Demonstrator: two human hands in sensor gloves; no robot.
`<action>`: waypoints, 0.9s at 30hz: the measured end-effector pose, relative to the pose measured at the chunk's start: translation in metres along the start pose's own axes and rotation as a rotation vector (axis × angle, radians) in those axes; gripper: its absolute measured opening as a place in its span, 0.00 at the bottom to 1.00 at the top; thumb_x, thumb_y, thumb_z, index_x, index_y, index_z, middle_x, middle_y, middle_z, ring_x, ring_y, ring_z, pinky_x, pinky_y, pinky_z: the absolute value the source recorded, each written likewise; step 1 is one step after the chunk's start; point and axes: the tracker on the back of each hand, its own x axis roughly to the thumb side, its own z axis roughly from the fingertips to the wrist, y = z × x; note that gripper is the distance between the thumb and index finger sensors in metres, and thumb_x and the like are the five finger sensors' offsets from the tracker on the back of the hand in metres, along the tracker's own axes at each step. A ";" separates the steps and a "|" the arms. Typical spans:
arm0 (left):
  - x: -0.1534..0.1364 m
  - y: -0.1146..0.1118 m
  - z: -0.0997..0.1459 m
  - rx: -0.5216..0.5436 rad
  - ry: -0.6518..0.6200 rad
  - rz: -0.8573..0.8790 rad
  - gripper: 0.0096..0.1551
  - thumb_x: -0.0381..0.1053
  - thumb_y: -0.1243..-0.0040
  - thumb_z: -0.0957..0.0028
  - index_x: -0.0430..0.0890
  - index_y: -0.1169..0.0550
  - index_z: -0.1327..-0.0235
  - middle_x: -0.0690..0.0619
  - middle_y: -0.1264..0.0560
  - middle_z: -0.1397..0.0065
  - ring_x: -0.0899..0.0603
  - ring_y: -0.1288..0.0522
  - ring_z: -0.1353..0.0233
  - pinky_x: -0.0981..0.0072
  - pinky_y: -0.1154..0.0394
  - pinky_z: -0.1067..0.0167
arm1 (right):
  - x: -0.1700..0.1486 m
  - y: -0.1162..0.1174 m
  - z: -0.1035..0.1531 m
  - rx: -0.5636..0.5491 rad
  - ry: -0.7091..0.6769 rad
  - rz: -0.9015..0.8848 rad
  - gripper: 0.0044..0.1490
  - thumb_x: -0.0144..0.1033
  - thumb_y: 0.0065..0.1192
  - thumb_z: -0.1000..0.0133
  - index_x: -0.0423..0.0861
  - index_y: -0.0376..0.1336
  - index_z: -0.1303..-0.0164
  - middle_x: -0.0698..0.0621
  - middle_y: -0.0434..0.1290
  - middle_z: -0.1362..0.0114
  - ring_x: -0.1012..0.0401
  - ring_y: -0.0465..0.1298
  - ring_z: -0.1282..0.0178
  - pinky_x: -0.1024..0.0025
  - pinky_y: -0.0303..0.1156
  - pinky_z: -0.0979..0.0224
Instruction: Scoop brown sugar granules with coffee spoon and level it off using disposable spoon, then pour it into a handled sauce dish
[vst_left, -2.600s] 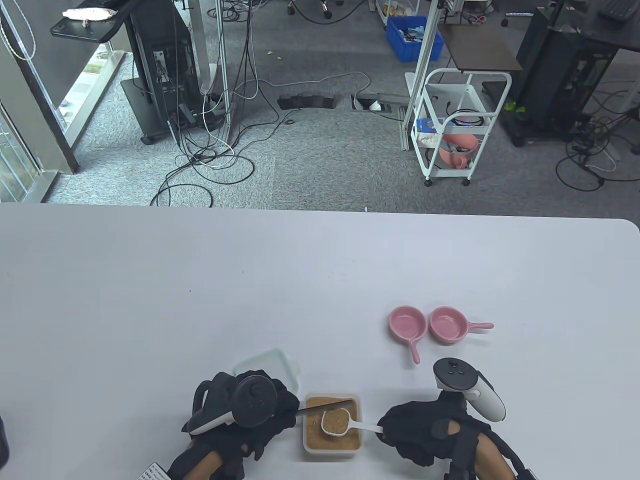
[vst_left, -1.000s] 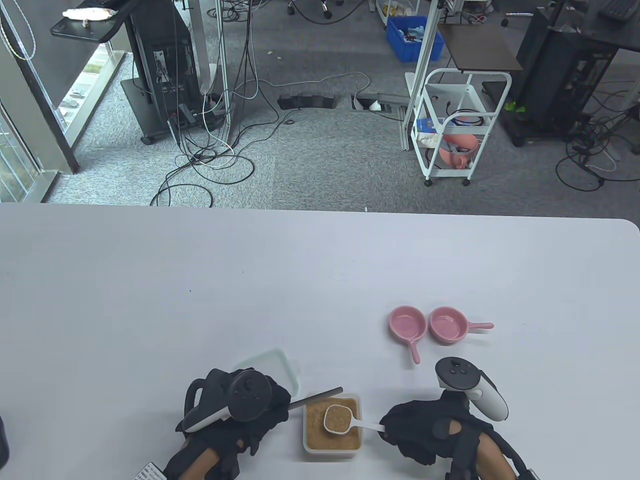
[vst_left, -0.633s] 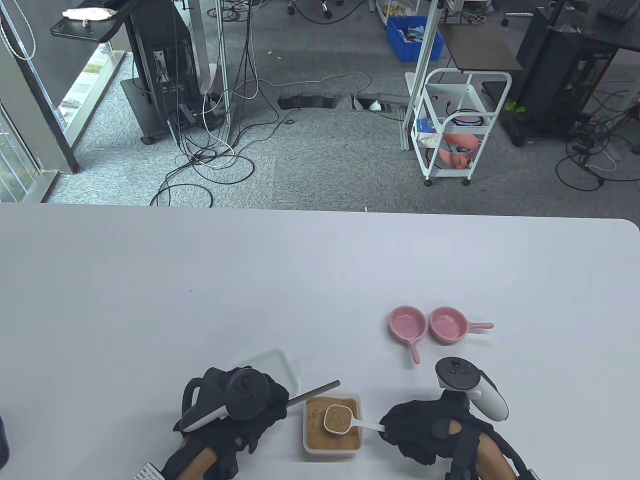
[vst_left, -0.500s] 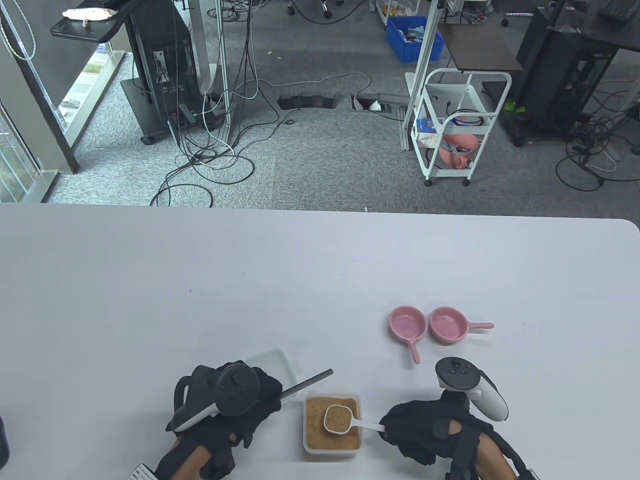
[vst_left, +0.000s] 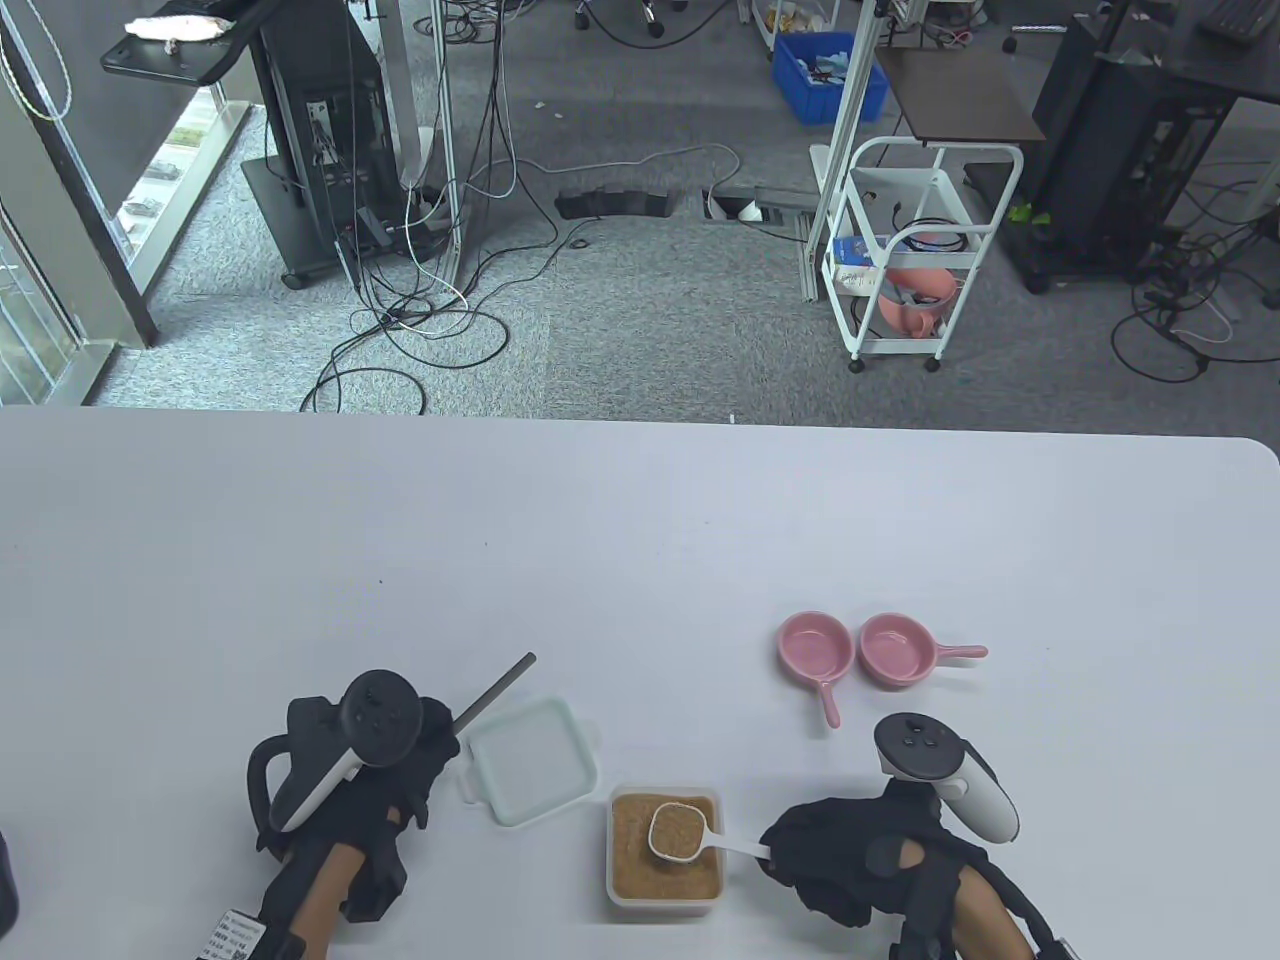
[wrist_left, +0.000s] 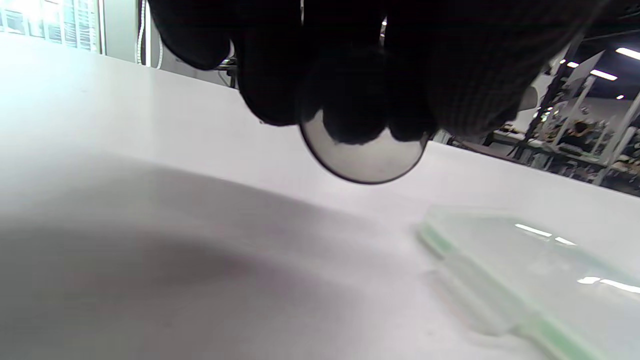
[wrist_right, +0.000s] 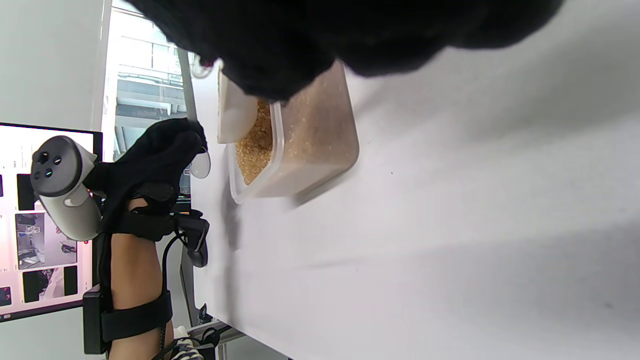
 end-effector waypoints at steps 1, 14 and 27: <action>-0.003 -0.003 -0.003 -0.009 0.024 -0.019 0.21 0.66 0.35 0.53 0.70 0.17 0.46 0.67 0.19 0.38 0.49 0.22 0.29 0.45 0.35 0.21 | 0.000 0.000 0.000 0.000 0.000 0.000 0.27 0.45 0.59 0.42 0.41 0.71 0.41 0.55 0.81 0.64 0.57 0.79 0.76 0.50 0.74 0.51; -0.015 -0.022 -0.017 -0.111 0.137 -0.114 0.21 0.67 0.35 0.52 0.70 0.17 0.45 0.66 0.20 0.36 0.48 0.23 0.28 0.44 0.35 0.21 | 0.000 0.000 0.000 0.000 0.001 0.005 0.27 0.45 0.59 0.42 0.41 0.71 0.41 0.55 0.81 0.64 0.57 0.79 0.76 0.50 0.74 0.51; -0.014 -0.022 -0.016 -0.097 0.175 -0.159 0.23 0.67 0.36 0.52 0.70 0.19 0.42 0.65 0.23 0.33 0.47 0.25 0.27 0.43 0.36 0.21 | 0.000 0.001 0.000 0.001 0.004 0.011 0.27 0.45 0.59 0.42 0.41 0.71 0.41 0.55 0.81 0.64 0.57 0.79 0.76 0.50 0.74 0.51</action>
